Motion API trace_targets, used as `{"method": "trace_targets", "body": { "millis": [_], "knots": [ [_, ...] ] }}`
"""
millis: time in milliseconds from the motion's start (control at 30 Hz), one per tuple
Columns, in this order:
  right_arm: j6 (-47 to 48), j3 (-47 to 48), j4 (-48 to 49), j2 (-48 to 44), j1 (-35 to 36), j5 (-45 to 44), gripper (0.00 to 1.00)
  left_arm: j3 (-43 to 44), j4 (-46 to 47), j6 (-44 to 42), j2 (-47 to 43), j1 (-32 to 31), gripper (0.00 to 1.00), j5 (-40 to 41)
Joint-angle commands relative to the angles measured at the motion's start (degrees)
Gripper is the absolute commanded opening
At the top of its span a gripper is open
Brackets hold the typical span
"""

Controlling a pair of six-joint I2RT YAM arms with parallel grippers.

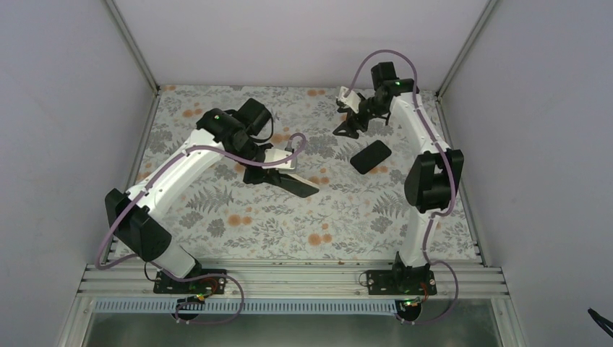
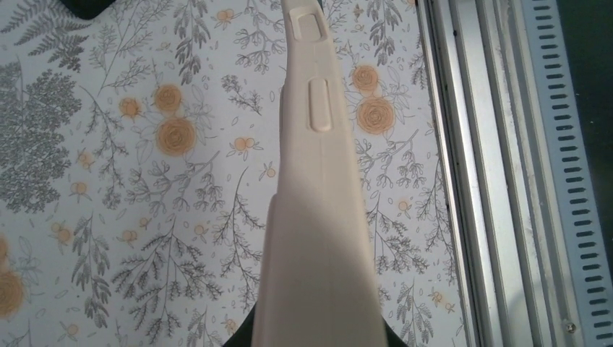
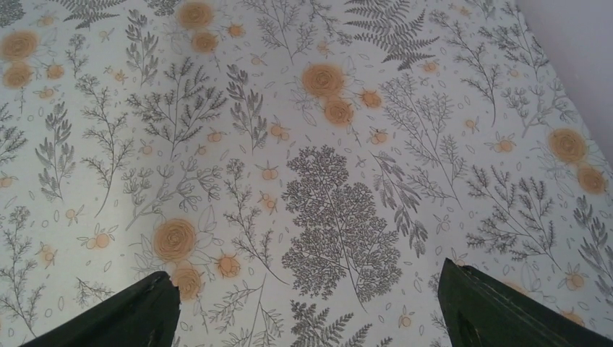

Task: Take the phone out of the phone case
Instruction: Remove the phone case from the phone.

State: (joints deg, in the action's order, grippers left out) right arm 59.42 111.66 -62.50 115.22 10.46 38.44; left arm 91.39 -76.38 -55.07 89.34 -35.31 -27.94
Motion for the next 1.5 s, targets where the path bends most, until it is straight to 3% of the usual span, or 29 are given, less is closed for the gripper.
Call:
{"method": "trace_targets", "body": {
  "millis": [0,200,433,867,1100,1300,1467],
  "knots": [
    [0.06,-5.51,0.29,-6.55,1.07,2.03,0.91,0.33,3.0,-0.59,-2.7,0.35,0.02,-0.67],
    [-1.16,-29.22,6.52,-23.78,4.95,5.17,0.92,0.8,8.07,-0.02,-2.24,0.59,0.02,-0.39],
    [-8.87,-41.18,15.58,-33.98,12.39,5.3,0.92,3.28,8.43,0.36,0.5,0.59,0.02,-0.96],
    [-9.14,-40.63,18.13,-33.76,13.27,-0.73,0.91,3.44,8.25,0.73,0.41,0.59,0.02,-0.8],
    [-7.74,-35.45,17.4,-30.14,11.42,-1.73,0.91,2.31,7.13,0.49,-0.59,0.59,0.02,0.24],
    [-3.9,-26.53,12.29,-24.75,6.49,-2.68,0.91,1.44,7.0,0.49,-1.16,0.55,0.02,0.49],
    [0.98,-18.62,2.56,-21.62,4.2,2.02,0.91,1.19,7.89,0.74,-0.79,0.5,0.02,1.69]
  ]
}}
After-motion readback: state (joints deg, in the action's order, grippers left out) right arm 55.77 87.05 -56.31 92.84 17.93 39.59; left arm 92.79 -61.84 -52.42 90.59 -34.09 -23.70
